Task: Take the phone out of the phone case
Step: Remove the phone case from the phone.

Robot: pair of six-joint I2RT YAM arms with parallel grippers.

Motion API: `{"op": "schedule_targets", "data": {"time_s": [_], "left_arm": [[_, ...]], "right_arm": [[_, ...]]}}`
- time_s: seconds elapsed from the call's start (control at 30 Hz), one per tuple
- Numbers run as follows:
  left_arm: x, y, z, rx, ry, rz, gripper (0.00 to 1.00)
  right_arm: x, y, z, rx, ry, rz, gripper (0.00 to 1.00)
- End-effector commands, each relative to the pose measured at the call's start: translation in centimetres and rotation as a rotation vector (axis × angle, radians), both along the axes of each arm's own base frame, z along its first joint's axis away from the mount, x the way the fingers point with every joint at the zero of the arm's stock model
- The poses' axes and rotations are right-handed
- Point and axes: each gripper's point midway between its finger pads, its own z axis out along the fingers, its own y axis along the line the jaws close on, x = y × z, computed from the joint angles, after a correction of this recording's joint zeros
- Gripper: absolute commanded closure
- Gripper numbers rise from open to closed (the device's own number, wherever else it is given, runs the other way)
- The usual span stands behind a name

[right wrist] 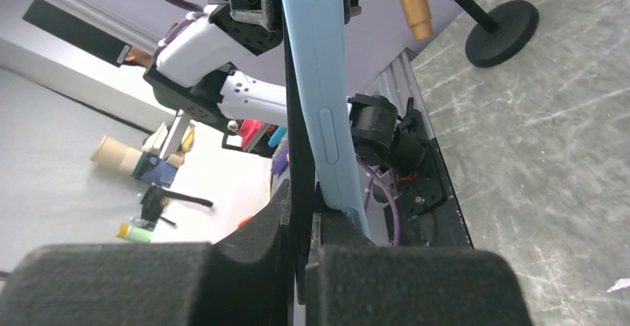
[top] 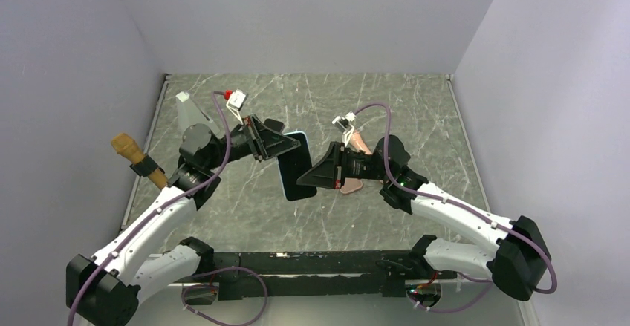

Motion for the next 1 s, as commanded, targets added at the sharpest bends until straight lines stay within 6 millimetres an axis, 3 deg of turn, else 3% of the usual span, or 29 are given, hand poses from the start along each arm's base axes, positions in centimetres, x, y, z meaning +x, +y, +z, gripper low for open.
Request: {"op": "schedule_targets", "data": {"time_s": [0.0, 0.07, 0.13, 0.2, 0.3, 0.57, 0.7, 0.87, 0.97], "left_arm": [[-1.3, 0.0, 2.5, 0.013, -0.129, -0.021, 0.71], [-1.8, 0.2, 2.5, 0.007, -0.154, -0.028, 0.52], [-2.4, 0.5, 2.7, 0.0, -0.192, -0.036, 0.4], [-3.1, 0.8, 2.8, 0.007, -0.24, -0.043, 0.19], [-4.2, 1.6, 2.9, 0.034, -0.31, -0.024, 0.02], [-5.3, 4.2, 0.5, 0.124, -0.373, 0.114, 0.01], [-6.6, 4.2, -0.8, 0.101, -0.373, 0.065, 0.12], [-7.7, 4.1, -1.3, 0.102, -0.393, 0.016, 0.04], [-8.0, 4.0, -1.6, 0.104, -0.395, -0.005, 0.12]], "right_arm": [[-0.8, -0.4, 3.6, 0.12, -0.058, 0.011, 1.0], [-1.4, -0.7, 4.3, 0.144, -0.062, 0.024, 1.0], [-1.8, -1.1, 5.2, 0.166, -0.071, 0.032, 1.0], [-2.0, -1.4, 5.9, 0.181, -0.077, 0.034, 1.0], [-2.3, -1.6, 6.6, 0.197, -0.084, 0.042, 1.0], [-2.3, -1.8, 7.4, 0.233, -0.078, 0.059, 1.0], [-2.3, -1.8, 7.5, 0.238, -0.079, 0.065, 1.0], [-2.2, -1.8, 7.6, 0.238, -0.077, 0.064, 1.0], [-2.2, -1.8, 7.6, 0.242, -0.075, 0.066, 1.0]]}}
